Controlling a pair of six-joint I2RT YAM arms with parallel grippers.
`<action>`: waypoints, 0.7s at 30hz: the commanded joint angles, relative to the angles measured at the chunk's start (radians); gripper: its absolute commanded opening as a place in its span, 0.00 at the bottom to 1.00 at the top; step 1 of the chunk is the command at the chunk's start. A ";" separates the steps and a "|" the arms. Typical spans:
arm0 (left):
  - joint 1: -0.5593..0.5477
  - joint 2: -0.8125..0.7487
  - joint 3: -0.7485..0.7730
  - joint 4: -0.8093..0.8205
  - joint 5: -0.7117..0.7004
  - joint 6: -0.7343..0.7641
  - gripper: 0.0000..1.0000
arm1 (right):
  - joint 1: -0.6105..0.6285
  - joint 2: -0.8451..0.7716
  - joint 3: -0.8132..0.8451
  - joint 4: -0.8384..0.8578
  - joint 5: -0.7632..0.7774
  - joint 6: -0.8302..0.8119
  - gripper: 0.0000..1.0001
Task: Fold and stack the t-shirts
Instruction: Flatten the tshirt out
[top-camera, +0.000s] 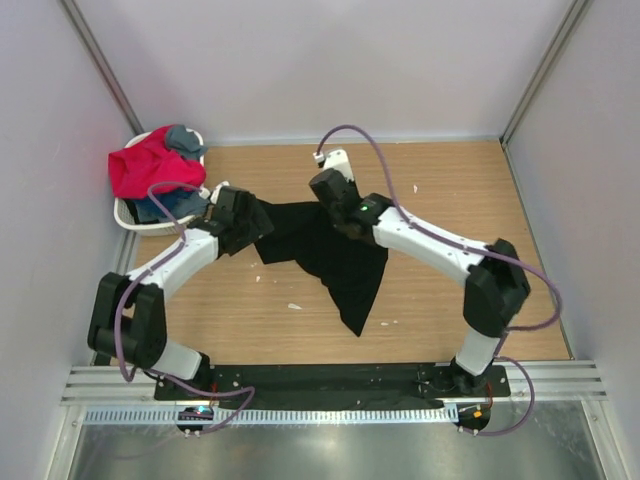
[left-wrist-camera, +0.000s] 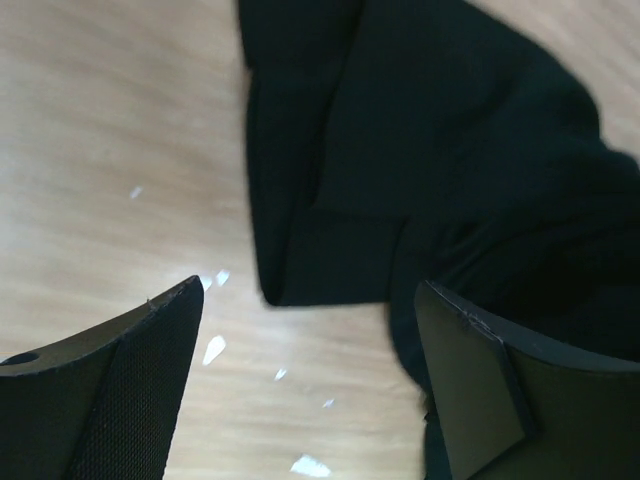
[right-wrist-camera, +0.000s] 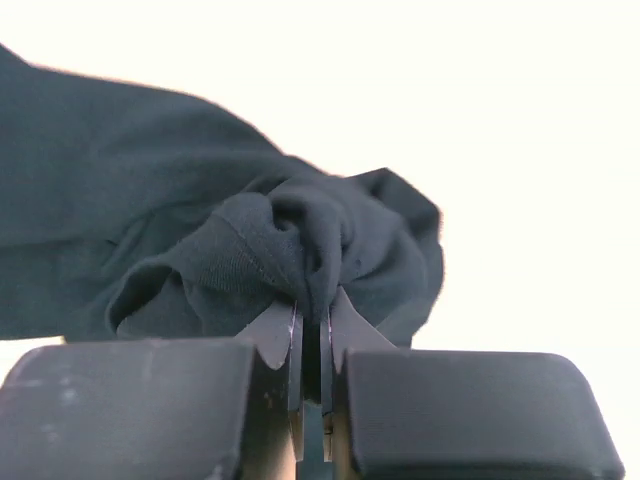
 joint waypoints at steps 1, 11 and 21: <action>0.005 0.089 0.089 0.142 -0.011 -0.023 0.86 | -0.023 -0.180 -0.040 0.013 -0.058 -0.011 0.01; -0.003 0.342 0.191 0.220 -0.028 -0.170 0.75 | -0.095 -0.367 -0.290 0.019 -0.107 0.053 0.01; -0.023 0.373 0.185 0.257 -0.025 -0.192 0.41 | -0.170 -0.446 -0.346 -0.016 -0.124 0.062 0.01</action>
